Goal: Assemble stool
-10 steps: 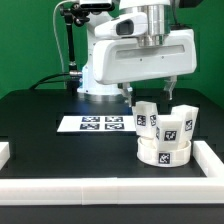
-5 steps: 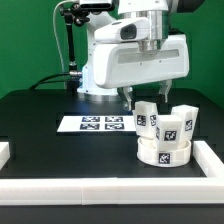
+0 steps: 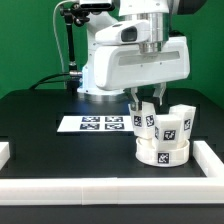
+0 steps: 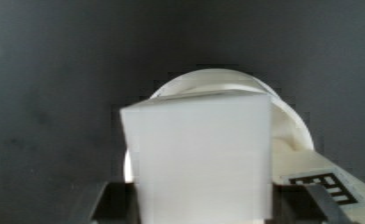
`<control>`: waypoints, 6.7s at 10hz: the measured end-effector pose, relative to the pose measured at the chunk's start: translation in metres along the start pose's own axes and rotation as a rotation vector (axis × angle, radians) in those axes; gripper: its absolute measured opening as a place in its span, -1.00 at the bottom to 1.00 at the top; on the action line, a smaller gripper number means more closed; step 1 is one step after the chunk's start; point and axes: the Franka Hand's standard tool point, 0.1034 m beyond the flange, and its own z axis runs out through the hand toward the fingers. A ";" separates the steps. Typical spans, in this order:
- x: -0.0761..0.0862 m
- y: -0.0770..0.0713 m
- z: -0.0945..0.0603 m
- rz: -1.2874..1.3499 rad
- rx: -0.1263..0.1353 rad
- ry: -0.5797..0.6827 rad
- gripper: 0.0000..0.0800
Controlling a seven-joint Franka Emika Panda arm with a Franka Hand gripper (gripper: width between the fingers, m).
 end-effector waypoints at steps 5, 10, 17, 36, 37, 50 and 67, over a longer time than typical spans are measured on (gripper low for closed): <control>0.000 0.000 0.000 0.212 0.001 0.001 -0.16; 0.000 0.000 0.000 0.566 0.001 0.001 -0.15; -0.001 -0.002 0.001 1.103 0.025 0.002 -0.15; 0.002 -0.012 0.004 2.630 0.217 -0.055 -0.15; 0.003 -0.013 0.004 2.684 0.219 -0.062 -0.15; 0.005 -0.013 0.002 3.317 0.439 0.019 -0.15; -0.022 0.017 0.006 2.293 0.186 0.240 0.62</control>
Offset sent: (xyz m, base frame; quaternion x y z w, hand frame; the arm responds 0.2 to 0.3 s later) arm 0.0000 0.0000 0.0000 0.0000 0.0000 0.0650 0.9979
